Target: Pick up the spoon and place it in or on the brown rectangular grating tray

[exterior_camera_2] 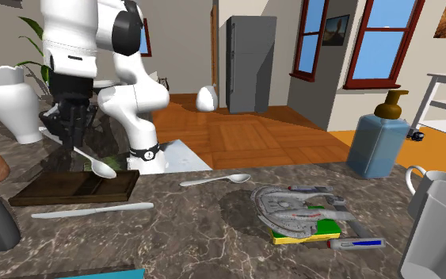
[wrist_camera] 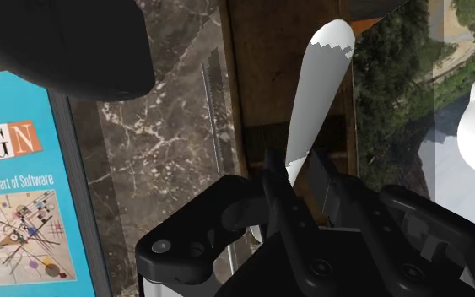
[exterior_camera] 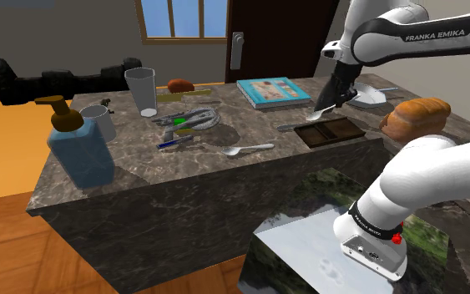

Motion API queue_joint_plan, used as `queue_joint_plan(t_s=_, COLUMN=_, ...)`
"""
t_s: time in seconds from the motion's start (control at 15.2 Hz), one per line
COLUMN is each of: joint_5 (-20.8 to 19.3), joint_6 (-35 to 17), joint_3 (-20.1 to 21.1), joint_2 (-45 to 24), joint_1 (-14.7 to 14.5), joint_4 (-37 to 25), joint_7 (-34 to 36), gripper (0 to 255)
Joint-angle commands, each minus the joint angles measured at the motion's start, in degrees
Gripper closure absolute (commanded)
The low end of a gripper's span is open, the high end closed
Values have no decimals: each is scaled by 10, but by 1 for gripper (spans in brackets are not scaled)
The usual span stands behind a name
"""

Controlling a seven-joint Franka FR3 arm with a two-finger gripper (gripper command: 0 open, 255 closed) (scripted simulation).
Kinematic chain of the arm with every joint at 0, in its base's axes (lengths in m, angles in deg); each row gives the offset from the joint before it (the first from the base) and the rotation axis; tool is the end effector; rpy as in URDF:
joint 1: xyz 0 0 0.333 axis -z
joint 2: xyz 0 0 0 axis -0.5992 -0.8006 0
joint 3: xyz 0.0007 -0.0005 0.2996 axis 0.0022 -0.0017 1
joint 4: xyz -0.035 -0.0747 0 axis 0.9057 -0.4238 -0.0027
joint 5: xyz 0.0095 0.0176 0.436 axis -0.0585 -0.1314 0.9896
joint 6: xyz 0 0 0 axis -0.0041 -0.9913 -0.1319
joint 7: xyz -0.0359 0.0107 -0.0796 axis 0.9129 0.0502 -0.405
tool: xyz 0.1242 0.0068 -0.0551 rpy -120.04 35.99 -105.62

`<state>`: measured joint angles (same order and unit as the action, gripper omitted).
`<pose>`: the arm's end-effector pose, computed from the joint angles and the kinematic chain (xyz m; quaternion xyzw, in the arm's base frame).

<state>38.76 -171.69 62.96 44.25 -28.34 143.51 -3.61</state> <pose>0.3382 -0.1846 0.4140 0.8957 0.4260 -0.0749 0.1032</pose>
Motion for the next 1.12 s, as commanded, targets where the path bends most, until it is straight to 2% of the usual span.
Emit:
queue_joint_plan(t_s=0.0, joint_5=-27, joint_6=1, joint_3=-32, joint_2=24, joint_1=25, joint_4=9, joint_7=-40, gripper=255)
queue_joint_plan(t_s=1.06, joint_5=-76, joint_6=-135, joint_3=-68, joint_2=-26, joint_1=39, joint_4=100, joint_7=-2, gripper=255)
